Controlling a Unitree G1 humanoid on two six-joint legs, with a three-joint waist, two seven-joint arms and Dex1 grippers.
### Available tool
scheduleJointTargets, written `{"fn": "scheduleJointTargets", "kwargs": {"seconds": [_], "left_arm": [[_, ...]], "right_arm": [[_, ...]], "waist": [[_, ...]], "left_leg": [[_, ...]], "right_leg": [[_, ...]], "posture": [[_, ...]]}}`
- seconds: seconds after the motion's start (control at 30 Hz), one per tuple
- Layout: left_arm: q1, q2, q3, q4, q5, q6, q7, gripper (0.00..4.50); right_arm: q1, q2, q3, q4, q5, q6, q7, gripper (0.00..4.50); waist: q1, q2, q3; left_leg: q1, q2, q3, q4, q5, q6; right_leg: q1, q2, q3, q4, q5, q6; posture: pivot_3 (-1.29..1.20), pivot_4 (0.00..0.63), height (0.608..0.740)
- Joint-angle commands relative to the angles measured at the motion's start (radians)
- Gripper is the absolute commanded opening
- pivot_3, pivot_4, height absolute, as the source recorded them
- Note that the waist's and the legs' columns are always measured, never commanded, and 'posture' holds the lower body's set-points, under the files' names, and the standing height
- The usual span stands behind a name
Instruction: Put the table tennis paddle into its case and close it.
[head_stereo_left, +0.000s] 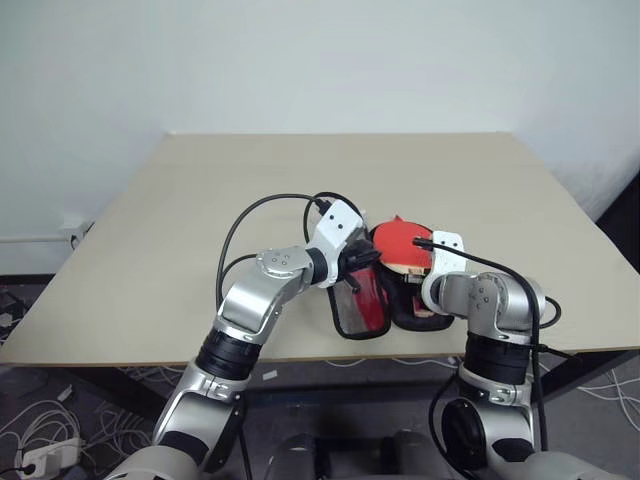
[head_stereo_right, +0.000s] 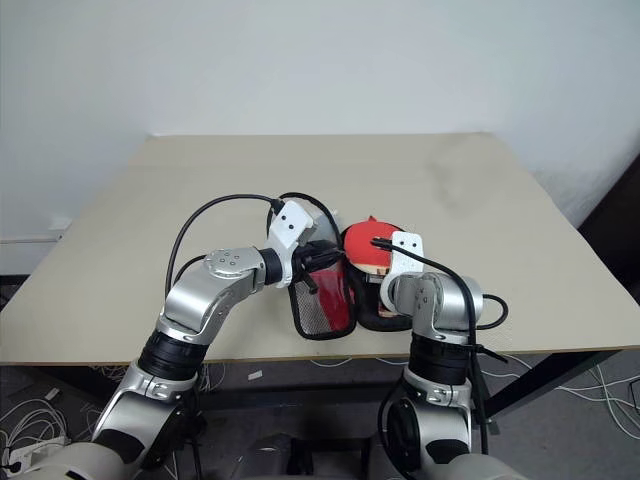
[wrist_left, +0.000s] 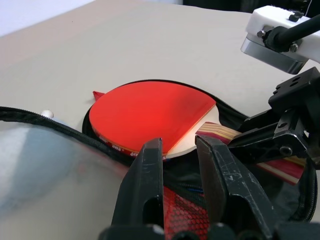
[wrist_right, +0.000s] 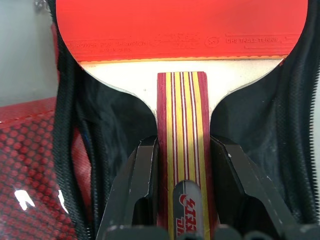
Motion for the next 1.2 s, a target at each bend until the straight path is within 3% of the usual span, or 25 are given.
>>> {"fn": "scheduleJointTargets", "kwargs": {"seconds": [0.03,0.37,0.63,1.0,1.2], "left_arm": [[-0.022,-0.004,0.01,-0.016,0.001,-0.024,0.0,1.05],[-0.029,-0.004,0.01,-0.022,-0.001,-0.018,-0.002,1.05],[-0.029,-0.002,0.012,-0.029,-0.001,-0.017,0.0,1.05],[-0.033,0.003,0.027,-0.02,0.004,-0.032,0.009,1.05],[-0.065,-0.044,0.107,0.003,-0.044,0.037,0.056,1.05]], "right_arm": [[-0.012,-0.013,-0.006,-0.063,-0.01,0.002,0.002,1.14],[0.031,-0.003,0.025,-0.033,-0.011,-0.035,-0.002,1.14],[0.03,-0.002,0.041,-0.004,0.001,-0.074,0.012,3.75],[-0.029,-0.087,0.057,-0.097,0.029,-0.164,0.085,3.75],[-0.067,-0.101,0.008,-0.099,0.039,-0.242,0.092,3.75]], "waist": [[0.0,0.0,0.0],[0.0,0.0,0.0],[0.0,0.0,0.0],[0.0,0.0,0.0],[0.001,0.0,0.0]], "left_leg": [[0.0,0.0,0.0,0.0,0.0,0.0],[0.0,0.0,0.0,-0.001,0.0,0.0],[0.0,-0.001,0.0,-0.001,0.0,0.0],[0.0,-0.001,-0.001,-0.001,0.0,0.0],[0.0,-0.002,-0.002,0.0,0.0,0.0]], "right_leg": [[0.0,0.0,0.0,0.0,0.0,0.0],[0.0,0.0,0.0,0.0,0.0,0.0],[0.0,0.0,0.0,0.0,0.0,0.0],[0.0,0.0,0.0,0.0,0.0,0.0],[0.0,0.0,0.0,-0.001,0.0,0.0]], "posture": [[0.0,0.0,0.724],[0.0,0.0,0.724],[0.0,0.0,0.724],[0.0,0.0,0.724],[0.0,0.0,0.724]]}}
